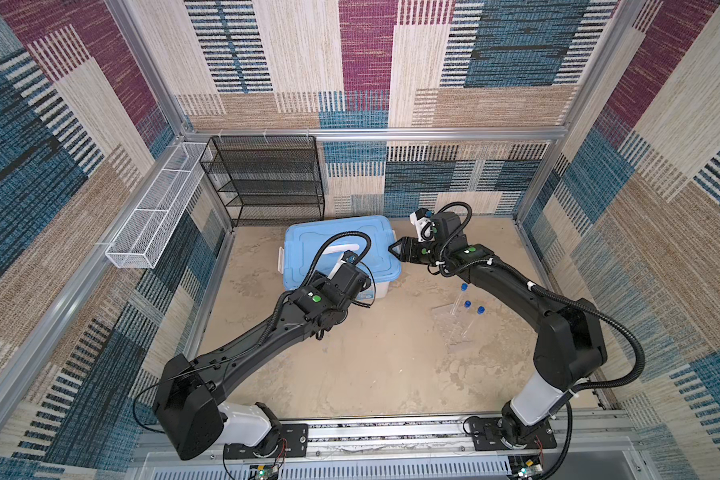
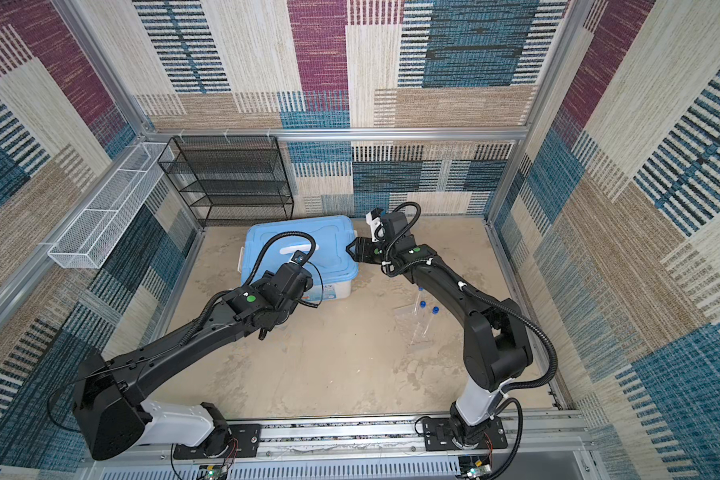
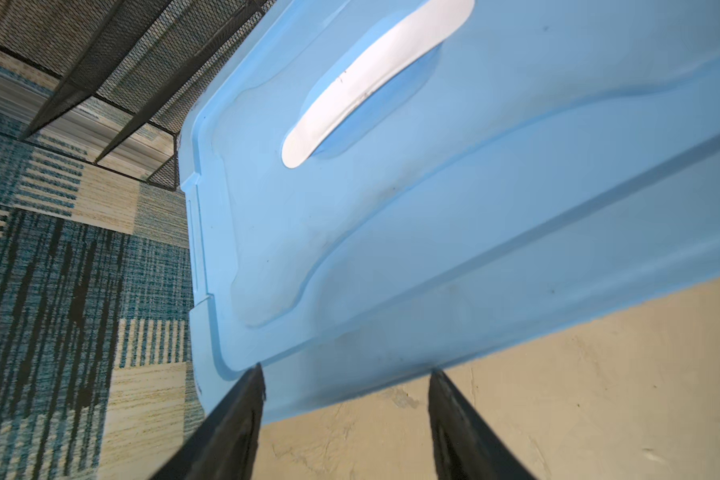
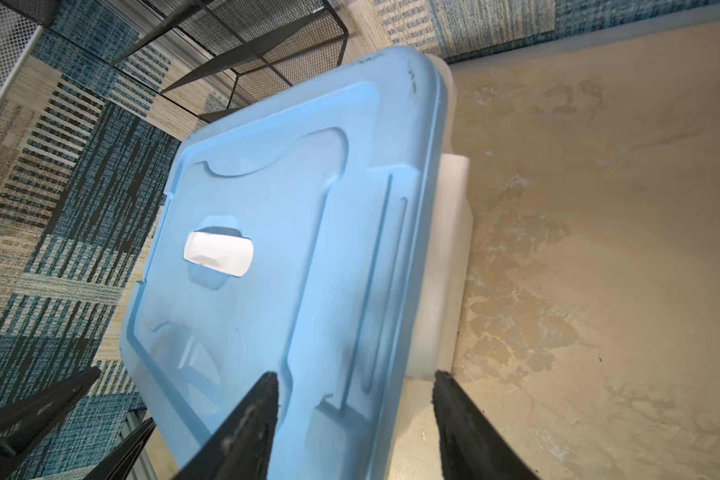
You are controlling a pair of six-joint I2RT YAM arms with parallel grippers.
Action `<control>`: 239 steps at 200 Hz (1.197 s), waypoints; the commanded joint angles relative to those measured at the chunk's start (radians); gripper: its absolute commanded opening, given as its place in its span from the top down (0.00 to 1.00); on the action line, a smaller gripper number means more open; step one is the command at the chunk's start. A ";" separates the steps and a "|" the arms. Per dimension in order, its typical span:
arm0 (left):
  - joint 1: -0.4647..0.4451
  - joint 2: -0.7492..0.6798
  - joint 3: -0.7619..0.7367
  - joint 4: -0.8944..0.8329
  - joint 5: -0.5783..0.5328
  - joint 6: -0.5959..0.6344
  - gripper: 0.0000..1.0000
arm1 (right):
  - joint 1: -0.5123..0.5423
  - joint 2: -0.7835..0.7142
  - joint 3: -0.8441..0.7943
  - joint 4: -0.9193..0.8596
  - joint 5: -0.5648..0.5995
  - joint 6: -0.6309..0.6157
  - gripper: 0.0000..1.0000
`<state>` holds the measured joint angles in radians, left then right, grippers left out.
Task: Organize the chemistry lab equipment
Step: 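Lower the blue lid flat onto the white tub with both grippers, then press the lid edges down with both grippers to seat it on the tub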
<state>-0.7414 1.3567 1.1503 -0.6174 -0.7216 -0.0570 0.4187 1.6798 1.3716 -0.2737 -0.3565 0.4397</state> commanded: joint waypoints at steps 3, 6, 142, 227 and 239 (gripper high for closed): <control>0.018 -0.045 0.023 0.006 0.110 -0.056 0.36 | -0.029 -0.022 -0.019 0.044 0.052 -0.032 0.39; 0.018 -0.053 0.025 0.009 0.123 -0.058 0.36 | -0.034 -0.022 -0.022 0.045 0.054 -0.040 0.39; 0.331 0.093 0.255 -0.076 0.302 -0.083 0.38 | -0.121 0.114 -0.012 0.161 -0.170 -0.113 0.41; 0.432 0.159 0.221 -0.081 0.305 -0.076 0.38 | -0.121 0.213 -0.063 0.141 -0.044 -0.107 0.49; 0.433 0.170 0.225 -0.087 0.302 -0.075 0.38 | -0.122 0.193 -0.085 0.179 -0.078 -0.119 0.50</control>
<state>-0.3138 1.5139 1.3724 -0.6868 -0.4091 -0.1333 0.2985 1.8896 1.3098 -0.1345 -0.4503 0.3325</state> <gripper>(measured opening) 0.619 0.507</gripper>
